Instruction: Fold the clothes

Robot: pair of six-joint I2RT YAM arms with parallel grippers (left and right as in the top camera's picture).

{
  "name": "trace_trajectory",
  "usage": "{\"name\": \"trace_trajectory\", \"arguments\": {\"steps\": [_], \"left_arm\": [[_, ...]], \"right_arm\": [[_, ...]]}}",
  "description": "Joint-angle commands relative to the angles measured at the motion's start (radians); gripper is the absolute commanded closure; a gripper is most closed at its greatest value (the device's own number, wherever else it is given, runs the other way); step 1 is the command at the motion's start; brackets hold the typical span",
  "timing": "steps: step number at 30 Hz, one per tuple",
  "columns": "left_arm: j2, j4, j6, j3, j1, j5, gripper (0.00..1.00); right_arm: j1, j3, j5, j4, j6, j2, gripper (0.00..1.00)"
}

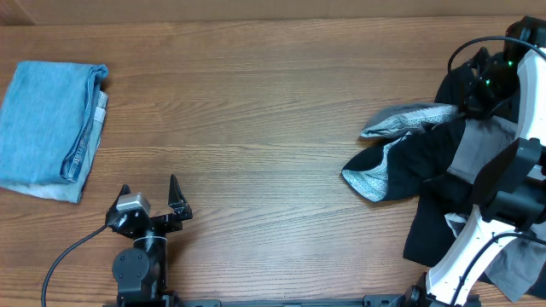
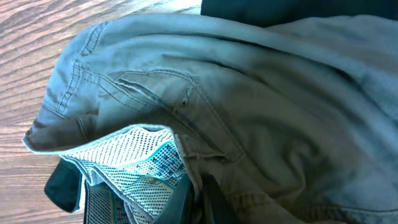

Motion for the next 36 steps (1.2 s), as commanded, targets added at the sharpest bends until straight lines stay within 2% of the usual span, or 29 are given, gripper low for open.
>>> {"name": "trace_trajectory", "arguments": {"steps": [1,2,4,7,8,10,12,15,18,21,26,27,28,29,31,34,35,36], "left_arm": [[-0.005,0.002,0.020,-0.003,-0.006,0.009,0.00],[-0.005,0.002,0.020,-0.003,-0.006,0.009,0.00],[-0.005,0.002,0.020,-0.003,-0.006,0.009,0.00],[-0.005,0.002,0.020,-0.003,-0.006,0.009,0.00],[-0.005,0.002,0.020,-0.003,-0.006,0.009,0.00],[-0.005,0.002,0.020,-0.003,-0.006,0.009,0.00],[-0.005,0.002,0.020,-0.003,-0.006,0.009,0.00],[-0.005,0.002,0.020,-0.003,-0.006,0.009,0.00],[-0.005,0.002,0.020,-0.003,-0.006,0.009,0.00],[-0.005,0.002,0.020,-0.003,-0.006,0.009,0.00],[-0.005,0.002,0.020,-0.003,-0.006,0.009,0.00],[-0.005,0.002,0.020,-0.003,-0.006,0.009,0.00],[-0.005,0.002,0.020,-0.003,-0.006,0.009,0.00],[-0.005,0.002,0.020,-0.003,-0.006,0.009,0.00],[-0.005,0.002,0.020,-0.003,-0.006,0.009,0.00],[-0.005,0.002,0.020,-0.003,-0.006,0.009,0.00],[-0.005,0.002,0.020,-0.003,-0.006,0.009,0.00],[-0.005,0.002,0.020,-0.003,-0.006,0.009,0.00]], "right_arm": [[0.005,0.195,0.018,-0.039,0.087,-0.032,0.96],[0.005,0.366,0.017,-0.072,0.130,-0.047,0.96],[0.005,0.575,0.004,-0.096,0.190,-0.072,0.96],[0.005,0.797,-0.056,-0.091,0.229,-0.138,0.96],[0.005,0.842,-0.102,-0.072,0.234,-0.163,0.96],[0.020,0.893,-0.338,0.036,0.233,-0.229,0.96],[0.094,0.900,-0.460,0.176,0.233,-0.295,0.96],[0.294,0.900,-0.524,0.316,0.182,-0.331,0.96],[0.562,0.862,-0.528,0.348,0.060,-0.317,0.96],[0.709,0.744,-0.395,0.326,0.032,-0.255,0.96],[0.723,0.480,-0.347,0.331,0.018,-0.123,0.96],[0.722,0.445,-0.344,0.334,0.018,-0.110,0.66],[0.714,0.416,-0.331,0.336,0.018,-0.106,0.19],[0.702,0.422,-0.301,0.334,0.020,-0.110,0.10],[0.656,0.447,-0.215,0.313,0.121,-0.132,0.06],[0.555,0.446,-0.111,0.145,0.283,-0.146,0.09],[0.525,0.436,-0.072,0.056,0.296,-0.143,0.16],[0.484,0.410,-0.045,-0.048,0.312,-0.142,0.32]]}}
